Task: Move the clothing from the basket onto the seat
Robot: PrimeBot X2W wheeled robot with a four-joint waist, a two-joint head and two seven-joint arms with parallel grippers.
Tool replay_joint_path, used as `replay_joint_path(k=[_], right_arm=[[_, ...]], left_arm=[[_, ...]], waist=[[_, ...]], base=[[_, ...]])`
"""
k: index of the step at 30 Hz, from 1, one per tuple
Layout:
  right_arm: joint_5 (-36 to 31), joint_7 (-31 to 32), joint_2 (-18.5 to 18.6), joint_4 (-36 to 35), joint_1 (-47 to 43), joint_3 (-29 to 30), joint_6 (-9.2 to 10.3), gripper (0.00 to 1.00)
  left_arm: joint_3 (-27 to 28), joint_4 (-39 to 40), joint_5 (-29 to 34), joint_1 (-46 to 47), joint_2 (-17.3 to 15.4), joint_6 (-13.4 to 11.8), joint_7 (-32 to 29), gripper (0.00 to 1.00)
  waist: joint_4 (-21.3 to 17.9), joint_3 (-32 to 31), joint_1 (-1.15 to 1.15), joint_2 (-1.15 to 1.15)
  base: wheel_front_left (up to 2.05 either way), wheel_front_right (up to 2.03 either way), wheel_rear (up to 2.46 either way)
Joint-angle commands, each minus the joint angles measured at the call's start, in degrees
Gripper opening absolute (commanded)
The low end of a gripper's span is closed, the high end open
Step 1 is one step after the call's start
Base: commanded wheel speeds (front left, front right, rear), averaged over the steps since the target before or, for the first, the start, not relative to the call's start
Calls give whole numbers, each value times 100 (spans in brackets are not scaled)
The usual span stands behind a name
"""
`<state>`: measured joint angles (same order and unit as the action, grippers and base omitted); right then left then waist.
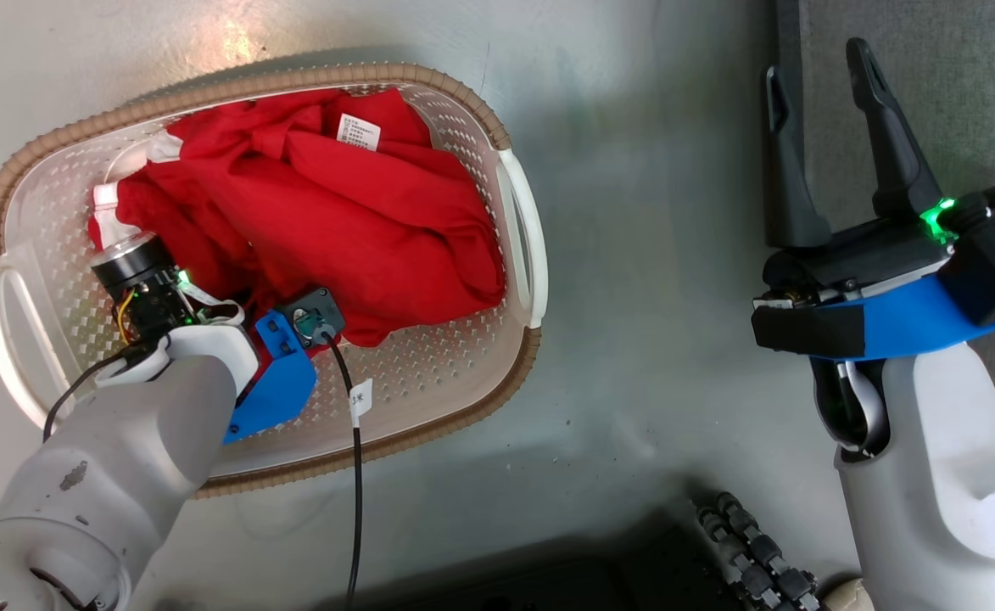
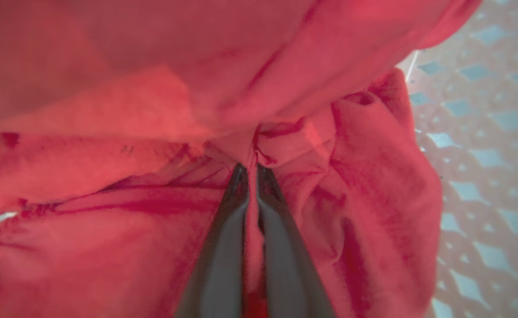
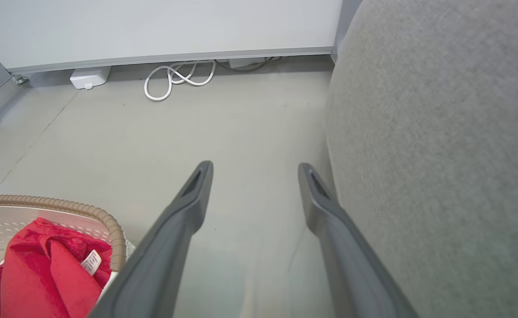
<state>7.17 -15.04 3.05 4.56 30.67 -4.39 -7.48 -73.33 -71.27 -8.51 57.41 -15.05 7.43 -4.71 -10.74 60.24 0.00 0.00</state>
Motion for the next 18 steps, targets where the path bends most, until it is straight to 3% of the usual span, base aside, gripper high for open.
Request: replay_joint_path(k=[1,18], right_arm=[[4,-22,-12,18,121,17,-3,100],[-36,-22,23,154,86,31,-3,100]], left_arm=[[-18,15,-4,22,22,4,1,0],[-20,180,-276,-153,316,4,197,0]], waist=[[24,-28,0,0],[287,-520,0,0]], base=[[0,0,0],[0,0,0]])
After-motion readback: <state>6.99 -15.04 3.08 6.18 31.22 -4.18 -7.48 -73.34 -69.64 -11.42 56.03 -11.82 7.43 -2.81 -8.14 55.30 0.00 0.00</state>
